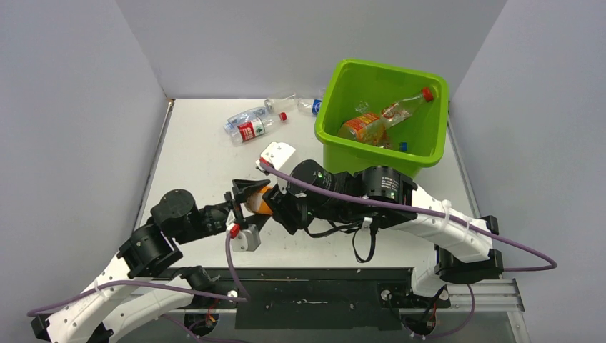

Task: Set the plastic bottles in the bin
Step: Place the plastic bottle in the trash bin.

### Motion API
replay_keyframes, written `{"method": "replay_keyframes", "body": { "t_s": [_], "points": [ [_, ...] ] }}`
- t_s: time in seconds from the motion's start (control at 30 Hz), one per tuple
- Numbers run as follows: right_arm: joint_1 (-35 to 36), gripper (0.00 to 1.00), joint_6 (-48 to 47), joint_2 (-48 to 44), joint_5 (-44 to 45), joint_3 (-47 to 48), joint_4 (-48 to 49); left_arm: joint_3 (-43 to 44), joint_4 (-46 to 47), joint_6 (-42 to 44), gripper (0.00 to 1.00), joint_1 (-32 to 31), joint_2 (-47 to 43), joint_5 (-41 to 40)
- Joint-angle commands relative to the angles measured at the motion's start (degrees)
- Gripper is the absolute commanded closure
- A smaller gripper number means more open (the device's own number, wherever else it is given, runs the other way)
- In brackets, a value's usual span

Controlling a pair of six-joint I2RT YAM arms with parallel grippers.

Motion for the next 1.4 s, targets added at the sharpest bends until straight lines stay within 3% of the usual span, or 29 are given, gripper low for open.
{"method": "replay_keyframes", "body": {
  "t_s": [0.0, 0.1, 0.13, 0.17, 0.23, 0.27, 0.33, 0.43, 0.63, 0.9, 1.07, 1.13, 1.23, 1.27, 1.3, 1.33, 1.37],
  "points": [
    [0.04, 0.95, -0.9, -1.13, -0.37, 2.63, 4.33, -1.65, 6.46, -4.89, 0.46, -0.55, 0.23, -2.27],
    [0.36, 0.95, -1.23, -3.95, -0.4, -1.22, 8.21, -3.31, 10.38, -8.27, 0.56, -0.5, -0.57, -1.83],
    [0.39, 0.93, -1.36, -5.35, -0.7, -3.03, 10.27, -3.96, 11.95, -9.75, 0.65, -0.5, -0.88, -1.6],
    [0.41, 0.76, -1.66, -6.85, -1.31, -5.1, 12.6, -4.66, 14.11, -11.52, 0.75, -0.53, -1.29, -1.06],
    [0.43, 0.35, -2.12, -10.31, -2.12, -9.66, 18.06, -6.33, 17.98, -15.74, 0.84, -0.58, -2.2, -0.33],
    [0.52, 0.24, -2.28, -12.21, -2.31, -11.78, 21.13, -7.3, 20.28, -18.25, 0.85, -0.59, -2.59, -0.21],
    [0.53, 0.13, -2.42, -16.64, -1.73, -16.96, 27.23, -9.88, 24.63, -23.72, 0.86, -0.59, -3.49, -1.07],
    [0.65, 0.06, -2.64, -23.46, 0.45, -27.55, 40.3, -12.81, 32.21, -32.49, 0.89, -0.63, -3.89, -2.44],
    [0.74, 0.04, -3.59, -30.47, 4.43, -41.59, 59.34, -13.96, 38.26, -48.29, 0.98, -0.59, -1.27, -3.32],
    [0.71, 0.05, -4.94, -28.22, 8.94, -45.85, 68.93, -13.96, 40.34, -53.93, 1.0, -0.64, -0.86, -1.16],
    [0.73, 0.13, -5.09, -24.58, 12.05, -43.62, 68.03, -14.38, 40.73, -54.31, 1.0, -0.66, -1.18, -0.46],
    [0.73, 0.27, -4.9, -23.08, 13.2, -42.25, 66.65, -14.8, 41.19, -54.39, 1.0, -0.67, -1.48, -0.35],
    [0.68, 0.69, -4.41, -22.07, 14.21, -41.04, 64.51, -15.44, 41.93, -54.39, 1.0, -0.7, -1.9, -0.41],
    [0.61, 0.84, -4.39, -22.12, 14.51, -40.85, 64.1, -15.73, 42.4, -54.63, 0.94, -0.66, -2.07, -0.6],
    [0.65, 0.93, -4.43, -22.48, 15.03, -40.7, 63.88, -16.09, 43.05, -54.99, 0.76, -0.67, -2.19, -0.91],
    [0.63, 0.94, -4.69, -23.0, 15.28, -40.32, 63.71, -16.51, 43.86, -55.11, 0.52, -0.65, -2.31, -1.1],
    [0.65, 0.95, -5.49, -23.65, 15.73, -39.43, 63.2, -17.01, 44.91, -55.06, 0.15, -0.67, -2.59, -1.42]
  ]
}}
